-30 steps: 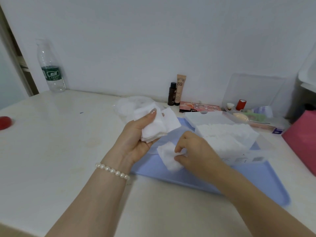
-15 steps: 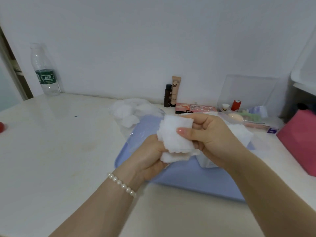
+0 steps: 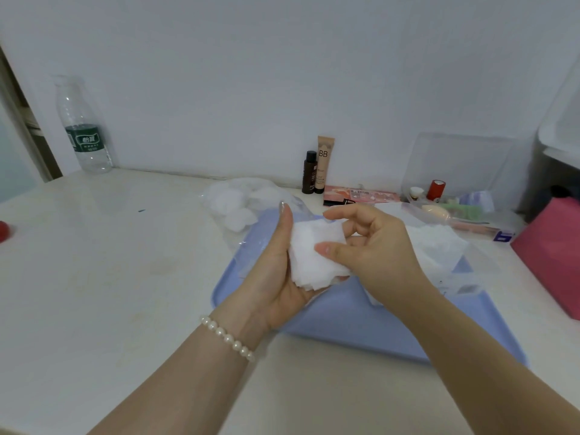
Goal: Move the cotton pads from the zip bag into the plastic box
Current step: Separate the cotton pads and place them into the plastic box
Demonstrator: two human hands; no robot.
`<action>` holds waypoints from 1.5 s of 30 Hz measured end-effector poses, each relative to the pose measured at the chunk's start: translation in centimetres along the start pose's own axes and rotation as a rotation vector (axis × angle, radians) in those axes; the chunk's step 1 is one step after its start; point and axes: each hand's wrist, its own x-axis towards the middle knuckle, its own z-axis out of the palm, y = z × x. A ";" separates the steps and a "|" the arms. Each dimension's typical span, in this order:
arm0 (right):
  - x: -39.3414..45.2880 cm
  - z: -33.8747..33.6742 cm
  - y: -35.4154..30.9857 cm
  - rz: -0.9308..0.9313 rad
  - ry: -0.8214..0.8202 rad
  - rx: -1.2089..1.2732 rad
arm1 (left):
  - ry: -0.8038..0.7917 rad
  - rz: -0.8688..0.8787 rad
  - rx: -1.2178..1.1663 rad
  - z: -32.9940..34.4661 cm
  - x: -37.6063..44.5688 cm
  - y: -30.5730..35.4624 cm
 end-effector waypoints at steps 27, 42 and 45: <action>0.1 -0.1 1.2 -0.366 0.438 -0.216 | 0.085 0.053 -0.022 0.4 -0.4 -0.7; -0.4 1.6 2.9 -0.389 0.263 -0.241 | 0.143 0.229 0.077 0.3 -0.7 0.2; -0.2 0.9 3.5 -0.313 0.290 -0.300 | 0.245 0.377 0.065 -0.8 -1.1 2.9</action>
